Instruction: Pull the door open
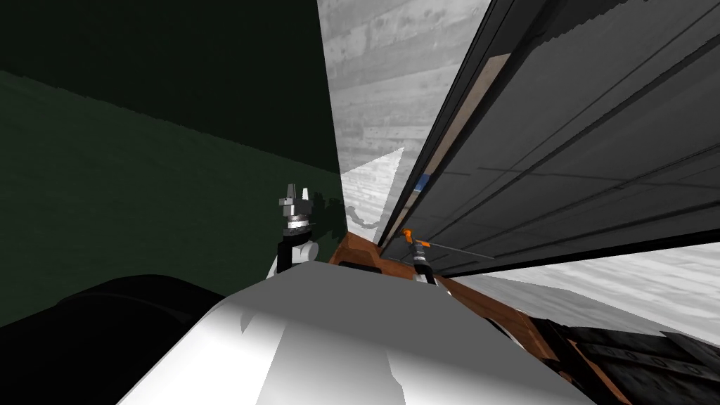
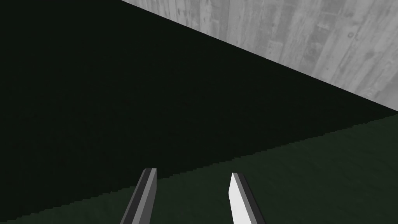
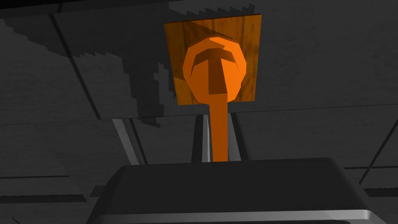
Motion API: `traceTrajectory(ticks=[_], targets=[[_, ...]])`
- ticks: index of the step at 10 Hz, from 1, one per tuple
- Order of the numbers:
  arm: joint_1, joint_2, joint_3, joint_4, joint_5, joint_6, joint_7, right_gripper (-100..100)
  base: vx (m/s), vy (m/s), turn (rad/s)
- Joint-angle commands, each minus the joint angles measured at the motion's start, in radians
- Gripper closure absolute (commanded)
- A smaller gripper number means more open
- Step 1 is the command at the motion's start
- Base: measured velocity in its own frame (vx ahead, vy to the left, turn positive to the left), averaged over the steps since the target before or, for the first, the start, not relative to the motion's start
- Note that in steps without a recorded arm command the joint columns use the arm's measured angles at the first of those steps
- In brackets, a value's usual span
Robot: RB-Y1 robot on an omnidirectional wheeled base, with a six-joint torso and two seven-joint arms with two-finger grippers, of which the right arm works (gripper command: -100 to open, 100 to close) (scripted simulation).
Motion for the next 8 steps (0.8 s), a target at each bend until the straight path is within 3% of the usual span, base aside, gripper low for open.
traceTrajectory(ticks=[1, 2, 8], targets=[[0.019, -0.016, 0.011, -0.008, 0.004, -0.007, -0.021, 100, -0.196, -0.029, 0.136], [0.018, -0.012, 0.005, -0.022, 0.001, 0.004, -0.01, 100, -0.09, -0.017, 0.022], [0.085, -0.078, 0.062, -0.009, 0.014, -0.094, -0.09, 100, -0.204, -0.043, 0.161]])
